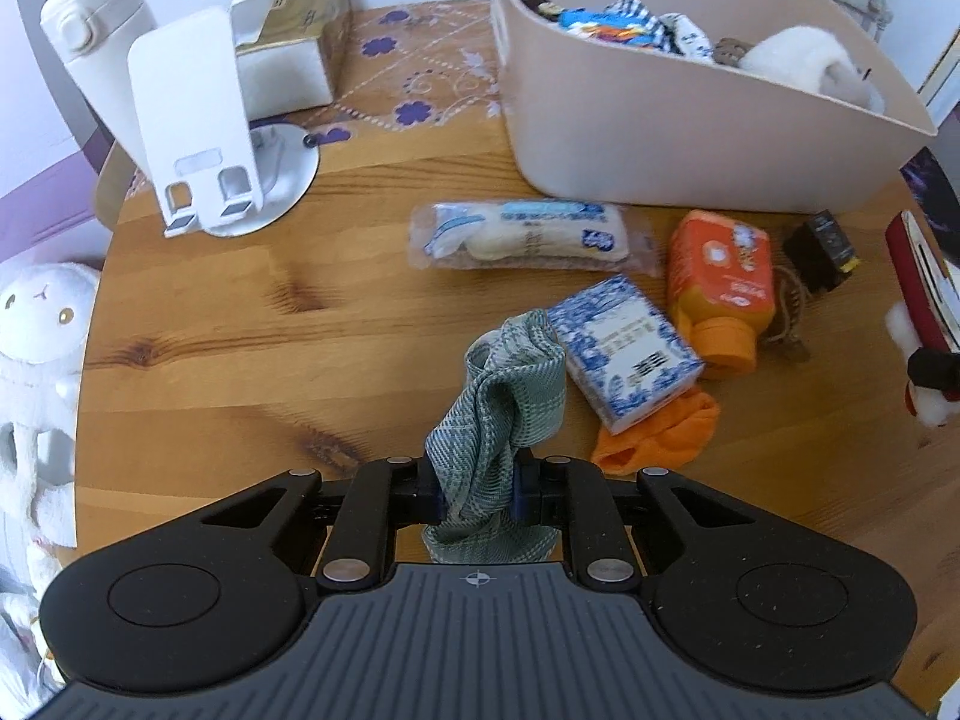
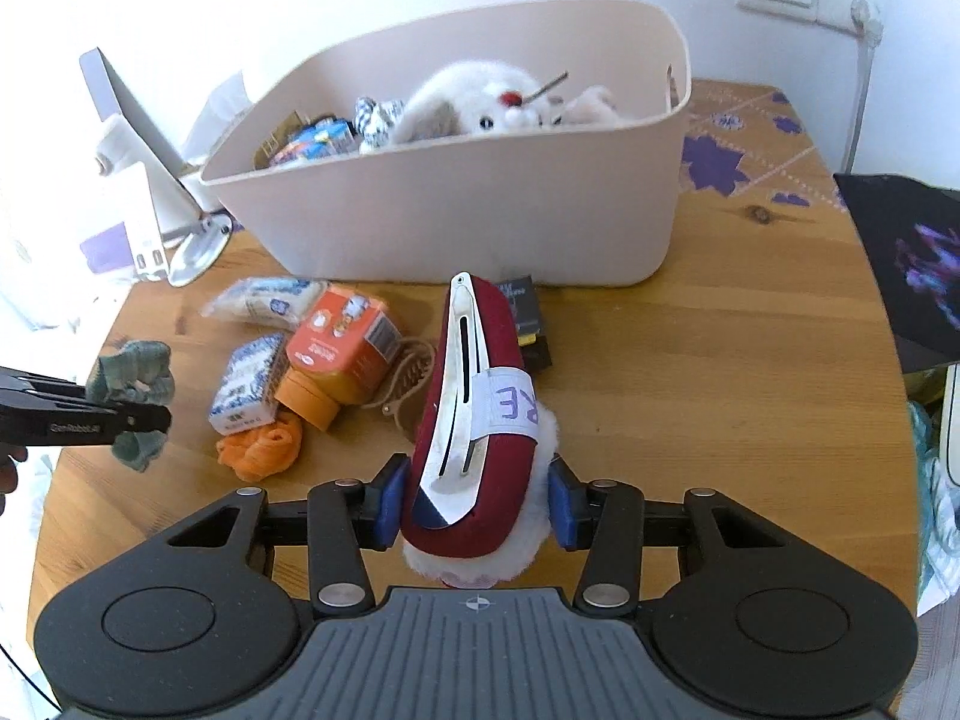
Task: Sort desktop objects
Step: 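Lift the slipper and scrunchie and carry them over the basket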
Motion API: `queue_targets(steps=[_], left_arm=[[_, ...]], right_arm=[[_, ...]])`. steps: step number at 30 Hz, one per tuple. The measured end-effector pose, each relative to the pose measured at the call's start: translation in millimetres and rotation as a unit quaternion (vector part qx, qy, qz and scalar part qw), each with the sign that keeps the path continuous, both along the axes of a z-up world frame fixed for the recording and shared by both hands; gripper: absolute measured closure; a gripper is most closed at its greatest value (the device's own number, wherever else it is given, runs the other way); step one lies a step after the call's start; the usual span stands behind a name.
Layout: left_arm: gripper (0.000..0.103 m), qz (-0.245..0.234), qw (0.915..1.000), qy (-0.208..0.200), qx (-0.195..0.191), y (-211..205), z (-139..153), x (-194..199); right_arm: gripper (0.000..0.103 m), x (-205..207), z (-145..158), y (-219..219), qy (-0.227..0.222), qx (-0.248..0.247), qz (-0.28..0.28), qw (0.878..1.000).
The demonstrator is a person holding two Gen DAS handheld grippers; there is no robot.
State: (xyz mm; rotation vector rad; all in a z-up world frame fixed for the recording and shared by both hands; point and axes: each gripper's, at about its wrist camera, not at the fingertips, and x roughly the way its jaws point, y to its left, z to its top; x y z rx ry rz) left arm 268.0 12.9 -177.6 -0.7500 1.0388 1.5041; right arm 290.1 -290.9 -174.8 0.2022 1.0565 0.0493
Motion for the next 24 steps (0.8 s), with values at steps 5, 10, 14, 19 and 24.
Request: queue_targets(steps=[5,10,14,19,24], left_arm=[[0.085,-0.025,0.9993,0.011,0.024,3.7,12.2,13.2],[0.085,-0.039,0.9980,0.015,0.048,12.4,29.2,22.0],[0.085,-0.045,0.9962,0.018,0.073,21.0,43.9,28.0],[0.085,-0.056,0.9927,0.023,0.105,33.2,66.2,37.1],[0.085,-0.066,0.9884,0.024,0.134,48.6,87.6,46.4]], right_arm=[[0.059,-3.8,18.2,-9.9,-0.023,0.016,-0.014,1.000],[0.059,-2.6,36.7,-16.2,-0.046,0.017,-0.014,0.999],[0.059,1.3,50.5,-23.9,-0.062,0.018,-0.019,0.998],[0.059,9.8,71.1,-32.2,-0.087,0.011,-0.021,0.996],[0.059,19.6,89.5,-38.6,-0.112,0.008,-0.024,0.993]])
